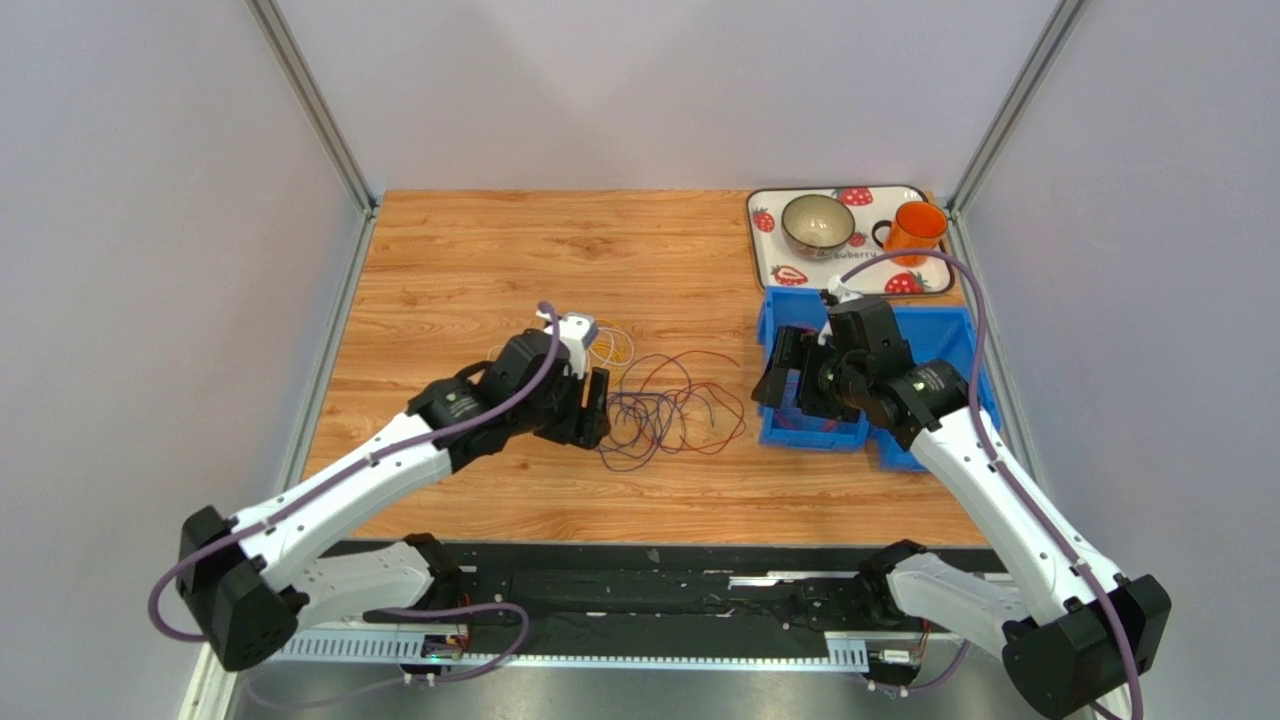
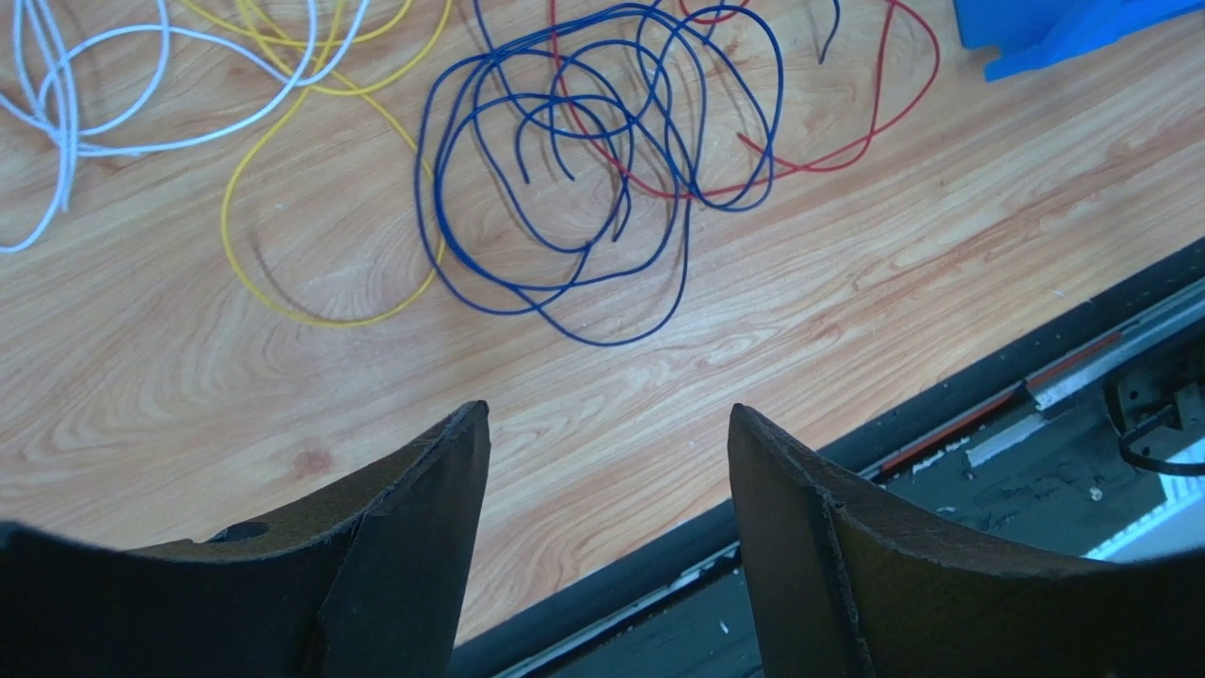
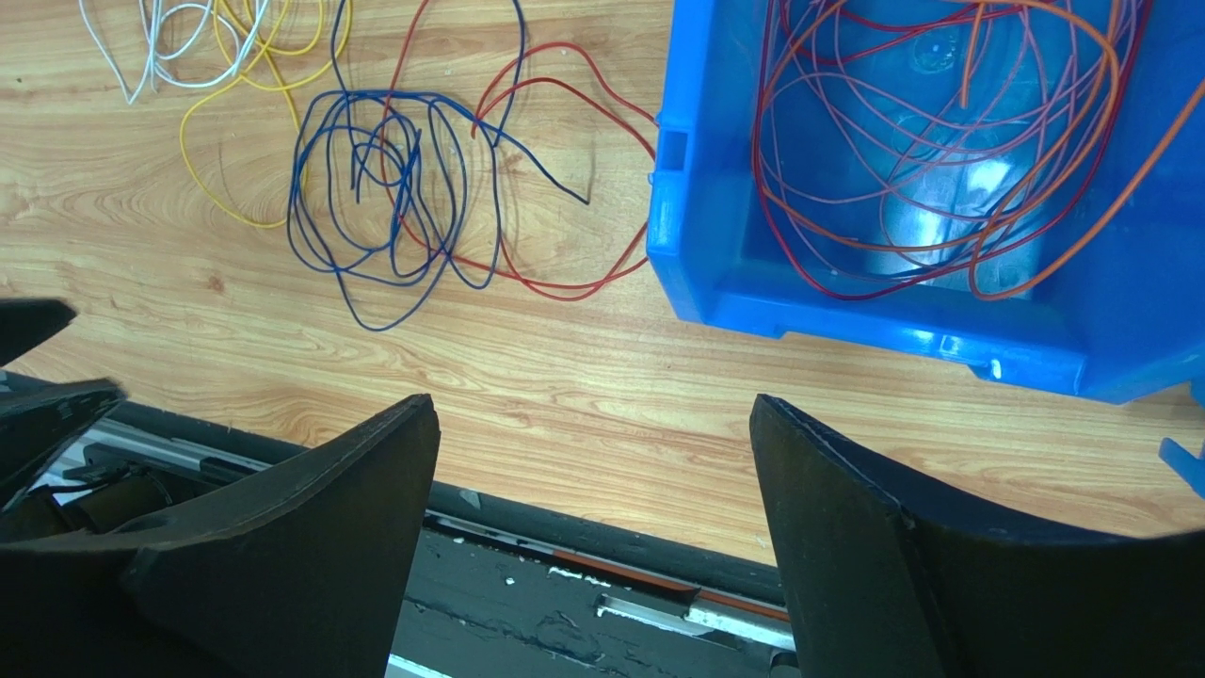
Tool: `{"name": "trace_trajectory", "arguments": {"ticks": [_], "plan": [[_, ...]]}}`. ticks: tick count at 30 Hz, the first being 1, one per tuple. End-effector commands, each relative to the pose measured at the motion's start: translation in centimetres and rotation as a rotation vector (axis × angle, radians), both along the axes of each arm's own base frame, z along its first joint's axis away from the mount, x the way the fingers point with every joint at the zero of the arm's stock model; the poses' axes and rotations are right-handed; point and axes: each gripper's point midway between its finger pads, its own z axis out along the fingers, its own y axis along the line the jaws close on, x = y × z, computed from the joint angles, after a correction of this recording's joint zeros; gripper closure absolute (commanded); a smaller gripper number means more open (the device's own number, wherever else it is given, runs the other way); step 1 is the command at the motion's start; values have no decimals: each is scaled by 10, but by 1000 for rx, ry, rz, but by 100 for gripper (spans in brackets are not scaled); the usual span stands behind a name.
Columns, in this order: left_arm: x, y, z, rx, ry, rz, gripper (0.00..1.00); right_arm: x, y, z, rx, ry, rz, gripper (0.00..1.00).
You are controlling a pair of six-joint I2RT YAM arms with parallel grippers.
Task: Untangle the cables
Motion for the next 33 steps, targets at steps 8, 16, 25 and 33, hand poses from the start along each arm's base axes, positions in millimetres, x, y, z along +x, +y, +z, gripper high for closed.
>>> {"name": "trace_trajectory", "arguments": {"ticks": [8, 16, 25, 33], "plan": [[75, -27, 2, 148, -93, 100, 27, 1, 16, 6, 83, -53, 53, 16], [121, -29, -32, 245, -15, 114, 30, 3, 20, 3, 85, -56, 82, 16], [151, -22, -64, 311, 33, 125, 35, 3, 22, -5, 72, -40, 106, 16], [162, -19, -86, 329, 83, 147, 40, 4, 20, -10, 58, -31, 111, 16]]}}
